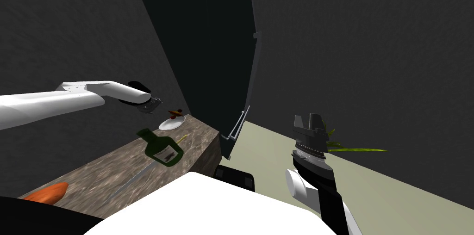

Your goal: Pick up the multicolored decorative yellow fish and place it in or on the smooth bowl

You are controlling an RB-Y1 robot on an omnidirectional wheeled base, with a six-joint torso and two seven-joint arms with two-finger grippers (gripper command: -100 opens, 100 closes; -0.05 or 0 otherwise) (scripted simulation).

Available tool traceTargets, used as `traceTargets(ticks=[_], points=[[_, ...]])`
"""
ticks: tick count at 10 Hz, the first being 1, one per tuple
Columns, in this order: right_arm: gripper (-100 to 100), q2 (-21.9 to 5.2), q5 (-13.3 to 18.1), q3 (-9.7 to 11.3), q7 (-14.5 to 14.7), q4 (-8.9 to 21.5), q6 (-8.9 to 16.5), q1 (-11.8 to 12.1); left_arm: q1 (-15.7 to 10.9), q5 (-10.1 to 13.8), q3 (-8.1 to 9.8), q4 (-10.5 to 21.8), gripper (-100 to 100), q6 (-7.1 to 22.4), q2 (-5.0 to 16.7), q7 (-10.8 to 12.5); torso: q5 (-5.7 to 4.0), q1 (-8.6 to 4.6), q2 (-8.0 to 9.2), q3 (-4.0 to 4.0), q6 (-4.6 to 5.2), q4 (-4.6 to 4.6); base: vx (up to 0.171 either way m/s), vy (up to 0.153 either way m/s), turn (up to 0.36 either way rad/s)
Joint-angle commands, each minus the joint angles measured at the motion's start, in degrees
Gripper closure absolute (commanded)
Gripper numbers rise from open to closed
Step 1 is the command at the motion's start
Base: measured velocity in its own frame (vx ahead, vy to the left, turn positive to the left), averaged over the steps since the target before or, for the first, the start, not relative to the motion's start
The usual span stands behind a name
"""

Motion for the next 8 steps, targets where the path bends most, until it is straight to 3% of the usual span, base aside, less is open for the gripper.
traceTargets(ticks=[1, 2, 3, 8], points=[[0, 0.0, 0.0, 0.0, 0.0, 0.0, 0.0, 0.0, -1.18, 1.82, -0.57, -0.36, -100, 1.5, 1.52, -0.3, 0.0, 0.0, 0.0, 0.0, 0.0, 0.0, -0.01, 0.003, -0.028], [0, 0.0, 0.0, 0.0, 0.0, 0.0, 0.0, 0.0, 0.13, 1.36, 0.19, -0.46, -100, 0.69, 1.17, 0.12, -0.04, -0.17, 0.05, 0.03, 0.0, 0.02, 0.0, 0.0, 0.0], [0, 0.01, 0.0, 0.01, 0.0, 0.0, 0.0, 0.0, 0.11, 1.52, 0.2, -0.47, 0, 0.85, 1.28, 0.04, -0.04, -0.2, 0.06, 0.04, -0.01, 0.02, 0.0, 0.0, 0.0], [0, 0.01, 0.0, 0.01, 0.0, 0.0, 0.0, 0.0, 0.11, 1.5, 0.2, -0.47, 0, 0.84, 1.27, 0.05, -0.04, -0.22, 0.06, 0.04, -0.01, 0.02, 0.0, 0.0, 0.0]])
